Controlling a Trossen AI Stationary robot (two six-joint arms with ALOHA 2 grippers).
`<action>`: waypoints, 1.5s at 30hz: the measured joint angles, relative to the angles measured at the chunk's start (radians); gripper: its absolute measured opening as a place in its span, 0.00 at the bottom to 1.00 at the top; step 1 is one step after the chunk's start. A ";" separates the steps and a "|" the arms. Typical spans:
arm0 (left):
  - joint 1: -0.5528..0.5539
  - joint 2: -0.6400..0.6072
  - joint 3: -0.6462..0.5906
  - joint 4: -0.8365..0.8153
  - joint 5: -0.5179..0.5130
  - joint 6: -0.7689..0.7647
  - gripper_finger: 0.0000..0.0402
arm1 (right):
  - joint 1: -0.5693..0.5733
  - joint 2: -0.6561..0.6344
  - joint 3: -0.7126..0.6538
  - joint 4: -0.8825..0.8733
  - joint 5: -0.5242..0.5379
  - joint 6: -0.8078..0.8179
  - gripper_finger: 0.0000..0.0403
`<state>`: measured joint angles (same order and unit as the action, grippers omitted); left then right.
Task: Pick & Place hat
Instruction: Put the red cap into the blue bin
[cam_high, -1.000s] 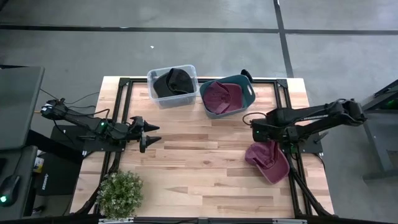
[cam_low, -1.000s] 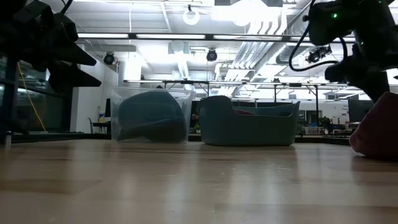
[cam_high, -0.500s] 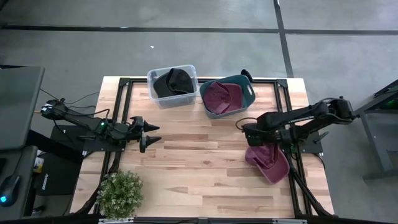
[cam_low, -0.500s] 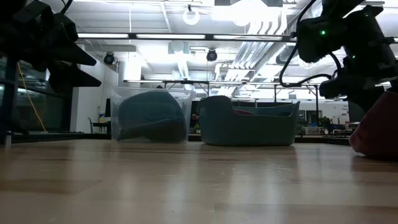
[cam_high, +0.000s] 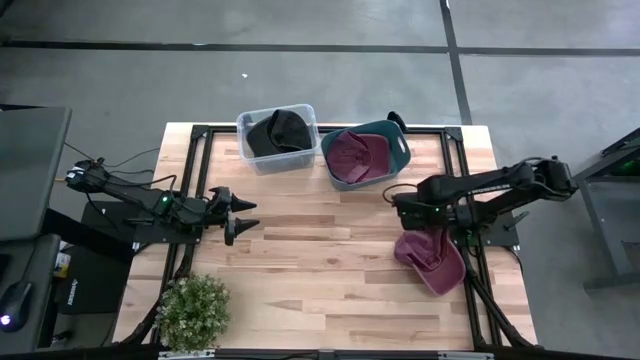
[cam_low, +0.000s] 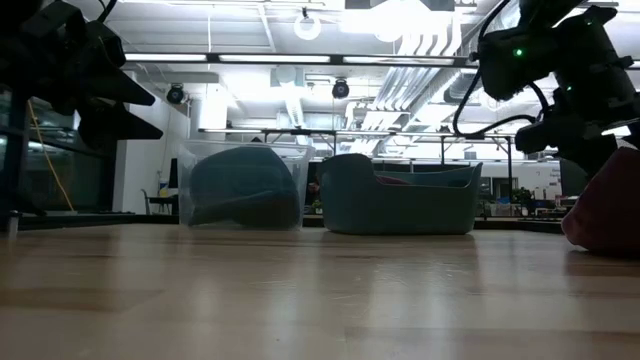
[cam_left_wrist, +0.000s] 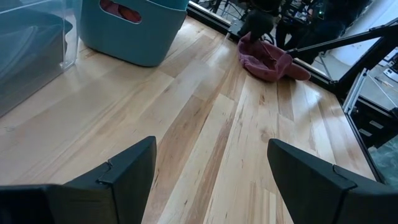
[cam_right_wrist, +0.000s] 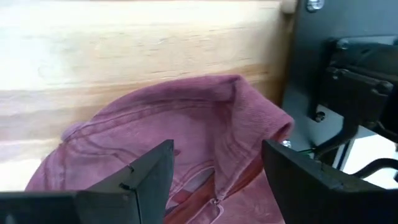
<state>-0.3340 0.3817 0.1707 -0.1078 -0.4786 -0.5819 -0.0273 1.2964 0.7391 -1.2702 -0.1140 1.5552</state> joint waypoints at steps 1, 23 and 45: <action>0.000 0.000 0.000 0.000 0.000 0.000 0.73 | 0.000 0.000 0.000 -0.007 0.002 0.011 0.59; 0.000 0.000 0.000 0.000 0.000 0.000 0.73 | 0.052 0.000 -0.001 0.021 -0.015 0.125 0.58; 0.000 0.000 0.000 0.000 0.000 0.000 0.73 | 0.097 0.000 -0.002 -0.022 -0.035 0.147 0.25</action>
<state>-0.3340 0.3817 0.1707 -0.1078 -0.4786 -0.5816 0.0696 1.2964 0.7376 -1.2926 -0.1493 1.7025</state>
